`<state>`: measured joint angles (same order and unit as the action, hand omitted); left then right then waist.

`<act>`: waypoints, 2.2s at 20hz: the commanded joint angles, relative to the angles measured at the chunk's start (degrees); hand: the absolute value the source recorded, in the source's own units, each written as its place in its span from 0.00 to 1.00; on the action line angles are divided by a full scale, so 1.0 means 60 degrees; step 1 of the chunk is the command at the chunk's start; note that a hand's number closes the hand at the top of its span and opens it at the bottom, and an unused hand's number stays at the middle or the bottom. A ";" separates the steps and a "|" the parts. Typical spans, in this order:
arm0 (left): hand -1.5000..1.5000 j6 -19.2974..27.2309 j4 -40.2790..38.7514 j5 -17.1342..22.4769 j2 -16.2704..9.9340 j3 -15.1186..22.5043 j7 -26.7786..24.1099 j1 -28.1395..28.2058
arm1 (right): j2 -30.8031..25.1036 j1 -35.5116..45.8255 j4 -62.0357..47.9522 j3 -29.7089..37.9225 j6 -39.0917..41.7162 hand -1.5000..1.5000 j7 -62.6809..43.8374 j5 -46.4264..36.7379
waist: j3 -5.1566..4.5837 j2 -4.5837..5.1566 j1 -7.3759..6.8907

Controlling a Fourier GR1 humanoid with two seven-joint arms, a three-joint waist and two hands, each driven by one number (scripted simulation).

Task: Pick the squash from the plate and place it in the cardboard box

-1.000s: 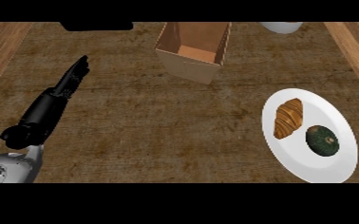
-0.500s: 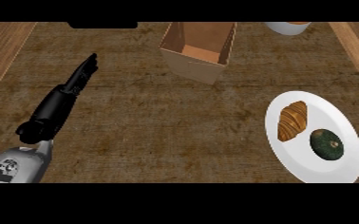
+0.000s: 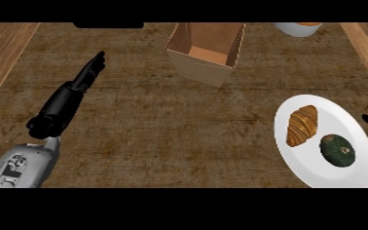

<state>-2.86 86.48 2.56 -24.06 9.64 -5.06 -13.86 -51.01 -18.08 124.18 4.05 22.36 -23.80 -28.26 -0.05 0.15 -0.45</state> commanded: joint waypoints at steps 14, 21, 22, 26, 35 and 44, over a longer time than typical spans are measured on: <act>0.50 -0.0896 0.0058 -0.0427 0.0455 -0.1054 0.0293 -0.0162 | 0.2310 0.1171 -0.1201 -0.1553 0.0631 0.00 -0.0547 -0.3071 | 0.0010 -0.0029 0.0105; 0.50 -0.0940 0.0028 -0.0913 0.0901 -0.1065 0.0324 -0.0009 | 0.2781 0.1298 -0.2281 -0.1569 0.0364 0.00 -0.0137 -0.4229 | 0.0009 -0.0027 0.0117; 0.50 -0.1186 0.0292 -0.0851 0.0695 -0.1248 0.0101 0.0313 | 0.2557 0.1415 -0.2672 -0.0930 0.0420 0.00 0.0349 -0.3948 | 0.0009 -0.0029 0.0101; 0.50 -0.1074 0.0298 -0.1192 0.1212 -0.1224 -0.0044 0.0430 | 0.3164 0.1863 -0.2943 -0.1175 0.0566 0.00 0.0363 -0.4571 | 0.0009 -0.0027 0.0086; 0.50 -0.1416 0.0368 -0.1300 0.1321 -0.1606 0.0433 0.0039 | 0.3413 0.2088 -0.4936 -0.0655 -0.0295 0.00 0.2070 -0.4950 | 0.0010 -0.0024 0.0088; 0.50 -0.1731 0.0198 -0.1433 0.1430 -0.1943 0.0557 -0.0183 | 0.3715 0.2450 -0.5876 -0.0300 -0.0488 0.00 0.2120 -0.5765 | 0.0010 -0.0022 0.0087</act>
<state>-11.58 88.81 -6.66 -14.84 0.03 -2.40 -13.16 -28.94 -4.84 93.80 0.47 20.91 -13.41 -61.63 0.00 0.00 0.07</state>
